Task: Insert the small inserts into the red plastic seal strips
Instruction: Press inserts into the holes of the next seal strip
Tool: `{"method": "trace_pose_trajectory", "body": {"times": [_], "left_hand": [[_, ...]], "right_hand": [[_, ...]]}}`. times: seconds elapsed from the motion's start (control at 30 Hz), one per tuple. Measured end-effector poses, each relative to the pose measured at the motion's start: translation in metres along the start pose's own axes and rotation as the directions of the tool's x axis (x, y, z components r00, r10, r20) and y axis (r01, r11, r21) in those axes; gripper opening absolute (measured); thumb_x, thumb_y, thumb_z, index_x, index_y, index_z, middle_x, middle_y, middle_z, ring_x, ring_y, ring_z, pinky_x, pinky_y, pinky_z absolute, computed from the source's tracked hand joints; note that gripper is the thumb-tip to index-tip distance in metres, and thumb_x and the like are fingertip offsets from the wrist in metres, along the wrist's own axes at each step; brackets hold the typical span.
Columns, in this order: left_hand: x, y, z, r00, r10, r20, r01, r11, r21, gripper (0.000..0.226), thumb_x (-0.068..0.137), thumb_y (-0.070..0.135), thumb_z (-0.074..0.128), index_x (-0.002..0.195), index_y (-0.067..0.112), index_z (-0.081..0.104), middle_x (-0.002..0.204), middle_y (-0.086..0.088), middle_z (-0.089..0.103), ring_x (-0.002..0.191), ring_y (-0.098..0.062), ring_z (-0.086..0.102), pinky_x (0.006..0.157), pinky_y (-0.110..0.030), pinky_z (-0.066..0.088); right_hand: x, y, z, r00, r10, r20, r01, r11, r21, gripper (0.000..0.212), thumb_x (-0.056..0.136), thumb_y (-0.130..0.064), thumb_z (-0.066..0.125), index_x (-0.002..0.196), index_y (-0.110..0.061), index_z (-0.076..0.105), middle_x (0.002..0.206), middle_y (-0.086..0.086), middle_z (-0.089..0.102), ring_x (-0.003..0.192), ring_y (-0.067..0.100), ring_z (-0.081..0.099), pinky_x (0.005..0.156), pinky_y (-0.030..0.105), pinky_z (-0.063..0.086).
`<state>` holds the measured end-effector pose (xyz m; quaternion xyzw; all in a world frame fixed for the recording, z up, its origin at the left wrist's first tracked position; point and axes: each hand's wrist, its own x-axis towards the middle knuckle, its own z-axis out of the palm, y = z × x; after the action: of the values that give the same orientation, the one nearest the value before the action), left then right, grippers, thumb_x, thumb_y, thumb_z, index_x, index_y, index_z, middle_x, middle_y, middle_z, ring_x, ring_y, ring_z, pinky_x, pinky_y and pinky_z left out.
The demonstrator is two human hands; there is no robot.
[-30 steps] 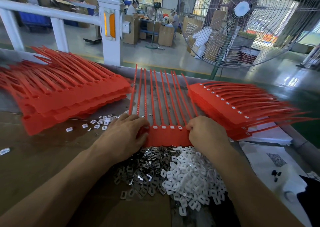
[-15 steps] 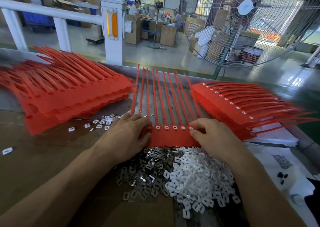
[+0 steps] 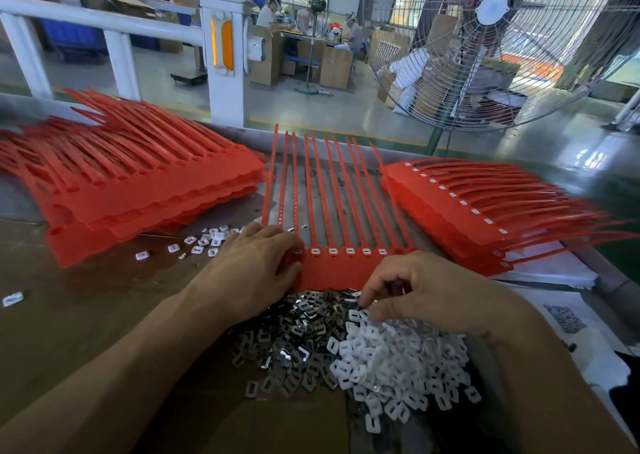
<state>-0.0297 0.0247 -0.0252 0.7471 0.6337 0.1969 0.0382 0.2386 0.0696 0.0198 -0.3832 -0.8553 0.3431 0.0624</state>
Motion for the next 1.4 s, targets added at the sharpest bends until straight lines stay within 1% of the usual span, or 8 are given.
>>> {"method": "trace_pose_trajectory", "body": {"times": [0.33, 0.5, 0.63, 0.73, 0.9, 1.13, 1.3, 1.4], "left_hand": [[0.000, -0.001, 0.000, 1.000, 0.002, 0.001, -0.002, 1.000, 0.002, 0.038, 0.098, 0.047, 0.049, 0.134, 0.035, 0.053, 0.132, 0.013, 0.055, 0.127, -0.014, 0.041, 0.110, -0.041, 0.035], [0.000, -0.001, 0.000, 1.000, 0.003, -0.002, -0.003, 1.000, 0.001, 0.039, 0.098, 0.046, 0.049, 0.135, 0.035, 0.053, 0.132, 0.013, 0.055, 0.127, -0.015, 0.041, 0.110, -0.041, 0.036], [0.000, 0.000, 0.001, 1.000, 0.005, -0.017, -0.005, 1.000, 0.000, 0.037, 0.098, 0.044, 0.051, 0.133, 0.035, 0.055, 0.130, 0.014, 0.056, 0.126, -0.015, 0.042, 0.109, -0.042, 0.036], [0.000, -0.001, 0.001, 1.000, 0.004, -0.011, -0.004, 1.000, -0.003, 0.037, 0.097, 0.045, 0.051, 0.132, 0.036, 0.055, 0.130, 0.014, 0.056, 0.126, -0.014, 0.041, 0.109, -0.042, 0.036], [0.001, -0.003, 0.002, 1.000, 0.005, -0.009, -0.005, 1.000, -0.001, 0.037, 0.097, 0.048, 0.049, 0.132, 0.037, 0.054, 0.130, 0.015, 0.056, 0.125, -0.014, 0.042, 0.109, -0.042, 0.037], [0.001, -0.003, 0.004, 1.000, 0.004, -0.004, -0.004, 1.000, -0.003, 0.038, 0.096, 0.049, 0.048, 0.132, 0.038, 0.054, 0.130, 0.015, 0.056, 0.125, -0.015, 0.042, 0.109, -0.043, 0.036], [0.001, -0.003, 0.003, 1.000, 0.002, -0.004, -0.002, 1.000, -0.008, 0.037, 0.097, 0.048, 0.049, 0.132, 0.037, 0.054, 0.130, 0.015, 0.056, 0.125, -0.014, 0.041, 0.110, -0.042, 0.036], [0.001, -0.003, 0.003, 1.000, -0.001, 0.002, 0.001, 1.000, -0.007, 0.038, 0.097, 0.048, 0.049, 0.133, 0.038, 0.053, 0.131, 0.016, 0.055, 0.126, -0.013, 0.040, 0.110, -0.042, 0.035]], "right_hand": [[0.000, -0.002, 0.002, 0.999, -0.011, -0.030, 0.012, 0.999, 0.030, 0.010, 0.086, -0.028, 0.084, 0.086, -0.034, 0.076, 0.082, -0.011, 0.074, 0.068, -0.002, 0.062, 0.062, 0.015, 0.048], [-0.002, -0.007, 0.002, 0.988, -0.038, -0.147, 0.060, 0.987, 0.149, 0.007, 0.088, -0.024, 0.076, 0.084, -0.029, 0.072, 0.076, -0.008, 0.072, 0.065, 0.001, 0.062, 0.061, 0.017, 0.049], [0.002, -0.005, 0.002, 0.935, -0.023, -0.353, 0.108, 0.969, 0.223, 0.012, 0.089, -0.020, 0.080, 0.084, -0.028, 0.072, 0.079, -0.002, 0.074, 0.071, 0.011, 0.067, 0.067, 0.024, 0.054], [0.006, -0.001, 0.004, 0.908, 0.008, -0.420, 0.109, 0.961, 0.253, 0.018, 0.093, -0.012, 0.074, 0.089, -0.029, 0.072, 0.080, -0.001, 0.073, 0.068, 0.009, 0.062, 0.062, 0.019, 0.049], [0.011, 0.009, 0.006, 0.808, 0.128, -0.576, 0.035, 0.964, 0.263, 0.031, 0.094, -0.009, 0.065, 0.085, -0.036, 0.078, 0.062, -0.008, 0.062, 0.054, 0.007, 0.055, 0.054, 0.020, 0.047], [0.013, 0.020, 0.006, 0.732, 0.229, -0.642, -0.020, 0.949, 0.315, 0.015, 0.095, -0.024, 0.071, 0.096, -0.036, 0.079, 0.075, -0.022, 0.071, 0.055, 0.006, 0.067, 0.054, 0.011, 0.047], [0.016, 0.030, 0.004, 0.657, 0.264, -0.706, -0.003, 0.937, 0.348, 0.011, 0.096, -0.028, 0.071, 0.090, -0.033, 0.079, 0.074, -0.010, 0.073, 0.059, 0.000, 0.061, 0.060, 0.027, 0.051], [0.015, 0.035, 0.003, 0.629, 0.273, -0.728, -0.018, 0.941, 0.337, 0.011, 0.095, -0.029, 0.072, 0.087, -0.034, 0.079, 0.074, -0.015, 0.073, 0.063, -0.005, 0.062, 0.063, 0.028, 0.049]]}}
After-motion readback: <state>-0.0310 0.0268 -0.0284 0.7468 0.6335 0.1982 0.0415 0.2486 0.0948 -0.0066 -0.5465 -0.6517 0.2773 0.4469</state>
